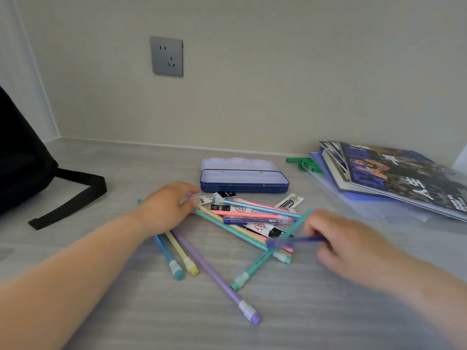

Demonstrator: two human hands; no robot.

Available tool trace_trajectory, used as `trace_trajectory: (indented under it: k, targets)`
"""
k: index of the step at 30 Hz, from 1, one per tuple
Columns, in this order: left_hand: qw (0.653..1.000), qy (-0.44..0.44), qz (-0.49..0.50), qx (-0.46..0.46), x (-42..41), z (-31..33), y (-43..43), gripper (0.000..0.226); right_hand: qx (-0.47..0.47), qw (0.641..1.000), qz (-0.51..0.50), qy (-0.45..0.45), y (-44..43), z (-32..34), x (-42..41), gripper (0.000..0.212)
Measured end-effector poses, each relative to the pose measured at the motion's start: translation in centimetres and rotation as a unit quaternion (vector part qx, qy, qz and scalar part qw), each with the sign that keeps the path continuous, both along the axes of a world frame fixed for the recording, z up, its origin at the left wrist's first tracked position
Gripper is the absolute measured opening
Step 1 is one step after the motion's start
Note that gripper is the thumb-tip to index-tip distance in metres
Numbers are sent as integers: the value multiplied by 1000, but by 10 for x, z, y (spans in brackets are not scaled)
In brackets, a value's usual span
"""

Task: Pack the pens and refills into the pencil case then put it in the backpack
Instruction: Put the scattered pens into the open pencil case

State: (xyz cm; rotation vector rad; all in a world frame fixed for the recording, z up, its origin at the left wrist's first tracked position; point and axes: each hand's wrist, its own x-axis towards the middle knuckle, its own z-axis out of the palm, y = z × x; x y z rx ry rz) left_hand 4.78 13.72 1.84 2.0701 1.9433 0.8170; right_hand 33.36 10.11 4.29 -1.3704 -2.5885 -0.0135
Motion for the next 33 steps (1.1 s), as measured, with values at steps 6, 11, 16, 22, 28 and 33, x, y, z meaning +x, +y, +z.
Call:
trace_trajectory:
  k: [6, 11, 16, 22, 28, 33]
  targets:
    - [999, -17, -39, 2, -8, -5, 24, 37, 16, 998, -13, 51, 33, 10, -34, 16]
    - [997, -43, -61, 10, -20, -4, 46, 37, -2, 1000, 15, -21, 58, -3, -66, 19]
    - [992, -64, -97, -43, -22, -16, 64, 38, 5, 999, 20, -33, 71, -9, -73, 21]
    - [992, -67, -96, -36, -25, -22, 68, 34, -19, 996, 0, 90, 73, 1, -74, 13]
    - [989, -129, -75, 12, -24, -15, 54, 9, -43, 962, -6, 269, 87, 33, -78, 32]
    - [984, -167, -44, 35, -25, -14, 46, 34, 16, 992, -30, 120, 113, 33, -109, 14]
